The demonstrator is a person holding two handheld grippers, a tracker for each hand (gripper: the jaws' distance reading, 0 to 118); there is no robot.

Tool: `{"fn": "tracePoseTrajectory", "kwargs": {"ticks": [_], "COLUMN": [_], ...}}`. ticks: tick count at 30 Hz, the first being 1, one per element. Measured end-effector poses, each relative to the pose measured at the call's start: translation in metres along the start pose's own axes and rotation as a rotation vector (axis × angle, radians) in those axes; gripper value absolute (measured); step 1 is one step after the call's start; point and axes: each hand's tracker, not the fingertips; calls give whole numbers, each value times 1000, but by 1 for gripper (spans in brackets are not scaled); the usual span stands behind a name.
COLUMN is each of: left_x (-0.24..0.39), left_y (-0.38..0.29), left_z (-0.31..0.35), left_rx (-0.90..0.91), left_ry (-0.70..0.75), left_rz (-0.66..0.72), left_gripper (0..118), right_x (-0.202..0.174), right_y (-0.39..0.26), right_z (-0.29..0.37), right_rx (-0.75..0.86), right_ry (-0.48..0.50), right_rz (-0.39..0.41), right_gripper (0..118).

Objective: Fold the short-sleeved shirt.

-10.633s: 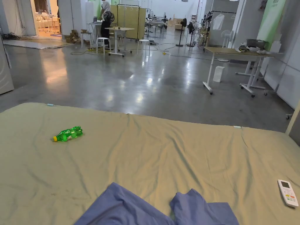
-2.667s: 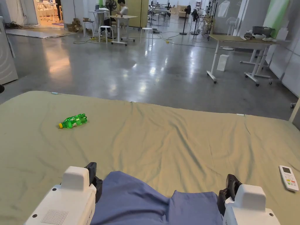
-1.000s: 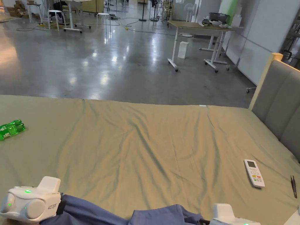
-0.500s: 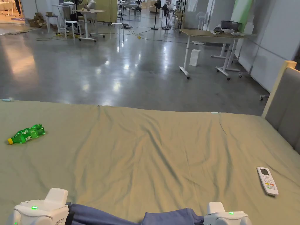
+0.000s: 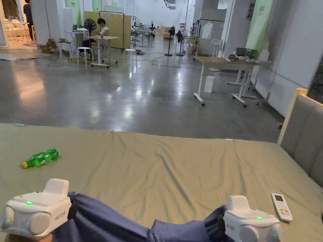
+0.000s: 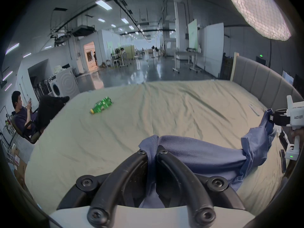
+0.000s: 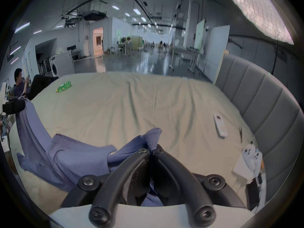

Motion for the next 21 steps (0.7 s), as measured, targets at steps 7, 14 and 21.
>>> {"fn": "tracePoseTrajectory", "kwargs": {"ticks": [7, 14, 21], "left_x": [-24, -57, -99], "left_y": [51, 94, 115], "left_z": [79, 146, 185], "left_rx": [175, 329, 407], "left_ry": [39, 97, 137], "left_rz": [48, 99, 143], "left_gripper": [7, 7, 7], "right_x": [8, 28, 52], "right_y": [57, 109, 142], "right_z": [64, 115, 144], "right_rx": [215, 362, 421], "right_ry": [-29, -70, -110], "right_rz": [-17, -45, -43], "right_gripper": [2, 2, 2]}}
